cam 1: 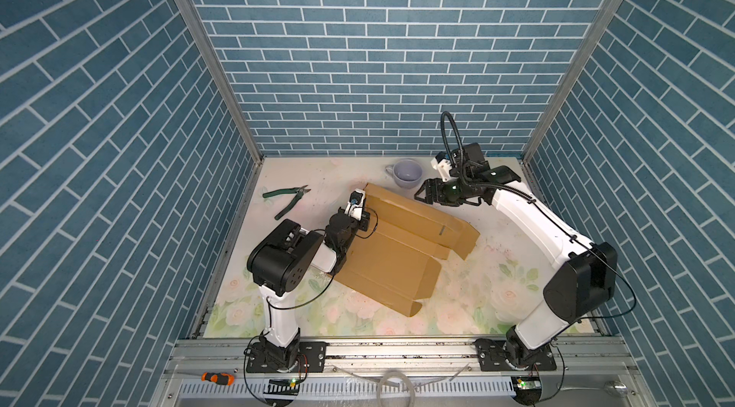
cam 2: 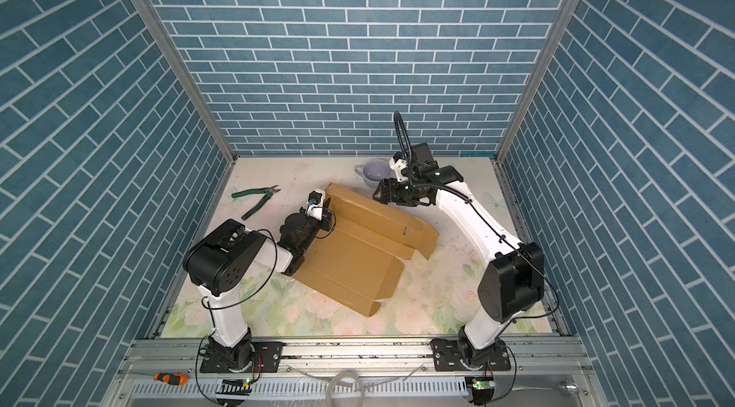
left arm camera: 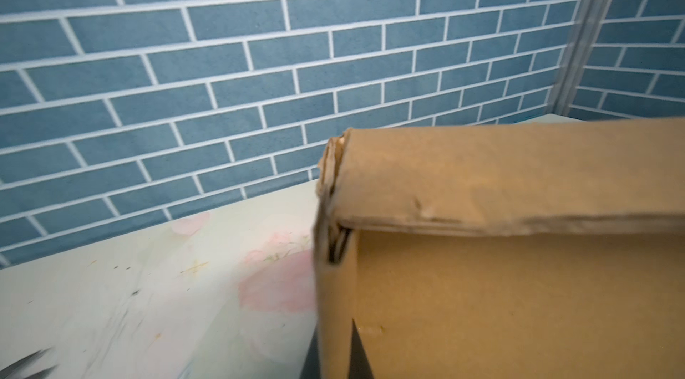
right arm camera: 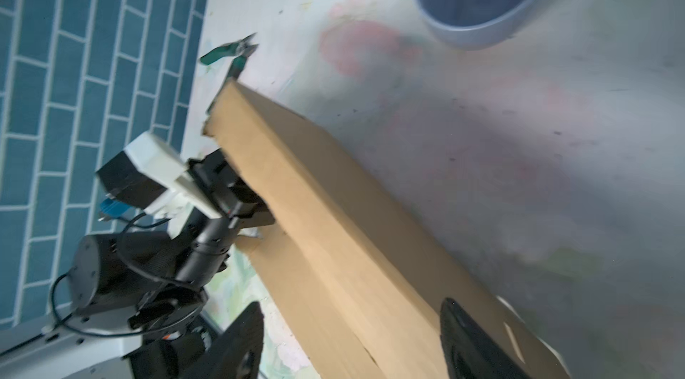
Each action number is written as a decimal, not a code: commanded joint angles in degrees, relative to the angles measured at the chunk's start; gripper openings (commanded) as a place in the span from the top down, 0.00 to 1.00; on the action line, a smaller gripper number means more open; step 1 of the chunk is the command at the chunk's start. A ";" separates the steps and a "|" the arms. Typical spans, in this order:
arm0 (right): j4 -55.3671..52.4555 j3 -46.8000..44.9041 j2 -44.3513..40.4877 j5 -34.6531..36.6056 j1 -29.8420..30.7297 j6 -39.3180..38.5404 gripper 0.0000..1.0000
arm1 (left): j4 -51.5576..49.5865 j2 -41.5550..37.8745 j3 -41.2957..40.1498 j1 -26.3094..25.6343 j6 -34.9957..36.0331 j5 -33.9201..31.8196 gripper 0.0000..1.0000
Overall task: Assemble paper box
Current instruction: First fold the bottom flaps of a flat cardboard box at the center of the table.
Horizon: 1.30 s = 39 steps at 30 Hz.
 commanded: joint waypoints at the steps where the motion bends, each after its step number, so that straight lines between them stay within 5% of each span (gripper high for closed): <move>1: -7.60 2.82 -6.52 14.00 -0.38 9.02 0.28 | 4.22 -2.15 -1.60 0.31 0.34 -4.52 1.00; 6: -16.26 1.26 -11.22 23.22 -0.29 18.43 0.30 | 4.24 -3.03 -2.72 0.31 1.85 -7.56 1.00; 17: 1.55 -12.49 -12.07 6.24 0.46 31.55 0.25 | 4.26 -3.30 -5.15 0.25 0.70 -7.32 1.00; 39: 12.72 -17.01 -3.39 2.55 1.82 35.56 0.39 | 4.26 -3.61 -5.65 -0.81 1.22 -7.00 1.00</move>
